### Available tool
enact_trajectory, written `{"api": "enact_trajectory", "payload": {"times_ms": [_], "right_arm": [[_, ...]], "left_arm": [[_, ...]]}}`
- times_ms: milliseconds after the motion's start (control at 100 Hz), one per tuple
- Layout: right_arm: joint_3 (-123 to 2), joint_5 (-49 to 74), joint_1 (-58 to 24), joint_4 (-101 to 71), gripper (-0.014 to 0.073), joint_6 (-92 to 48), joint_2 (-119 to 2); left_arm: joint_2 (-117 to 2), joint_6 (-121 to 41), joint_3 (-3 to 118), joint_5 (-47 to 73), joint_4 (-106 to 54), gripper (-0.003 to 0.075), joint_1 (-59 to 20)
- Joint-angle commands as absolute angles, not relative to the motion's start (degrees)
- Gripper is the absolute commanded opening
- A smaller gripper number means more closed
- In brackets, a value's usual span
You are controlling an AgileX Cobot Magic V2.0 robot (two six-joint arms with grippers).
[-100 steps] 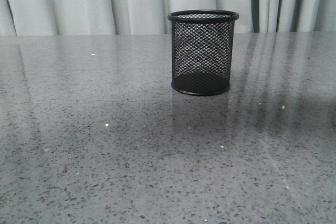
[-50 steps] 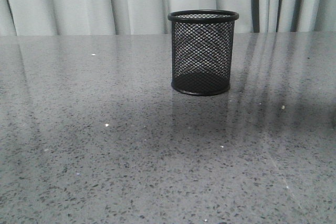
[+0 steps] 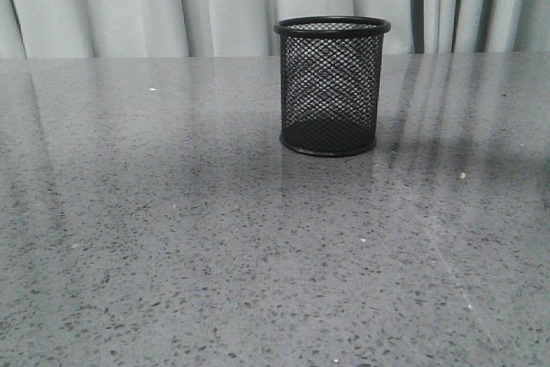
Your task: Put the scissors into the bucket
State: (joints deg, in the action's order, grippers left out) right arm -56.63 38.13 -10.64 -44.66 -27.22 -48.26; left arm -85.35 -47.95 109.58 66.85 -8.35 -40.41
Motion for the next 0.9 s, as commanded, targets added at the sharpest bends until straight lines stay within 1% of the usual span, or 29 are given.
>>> {"api": "enact_trajectory", "payload": {"times_ms": [0,140,330,470,580,710,890], "right_arm": [[-62.7,37.4,-10.6,-42.8,-0.0052,-28.0,-51.1],[-70.8,43.3,-10.6,-38.0,-0.0052,-28.0,-57.7],[-83.0,53.1,-10.6,-30.3,-0.0052,-25.8,-66.5],[-91.1,59.9,-10.6,-26.3,-0.0052,-24.3,-72.1],[-95.7,64.7,-10.6,-25.0,-0.0052,-23.7,-76.0],[-98.6,66.5,-10.8,-24.6,-0.0052,-23.5,-79.1],[-99.2,68.0,-14.2,-19.5,-0.0052,-23.4,-82.2]], "left_arm": [[-81.5,-45.7,111.4,63.8,-13.0,0.0545,-35.4],[-78.7,-45.6,111.4,64.2,-17.2,0.0545,-27.7],[-75.1,-45.5,111.4,66.2,-18.0,0.0545,-17.7],[-73.0,-45.5,111.4,66.5,-19.8,0.0533,-12.5],[-72.1,-45.5,111.4,66.5,-19.8,0.0491,-10.7],[-71.7,-45.5,111.4,66.5,-19.8,0.0448,-10.5],[-71.7,-45.5,111.4,66.6,-20.6,0.0440,-10.5]]}}
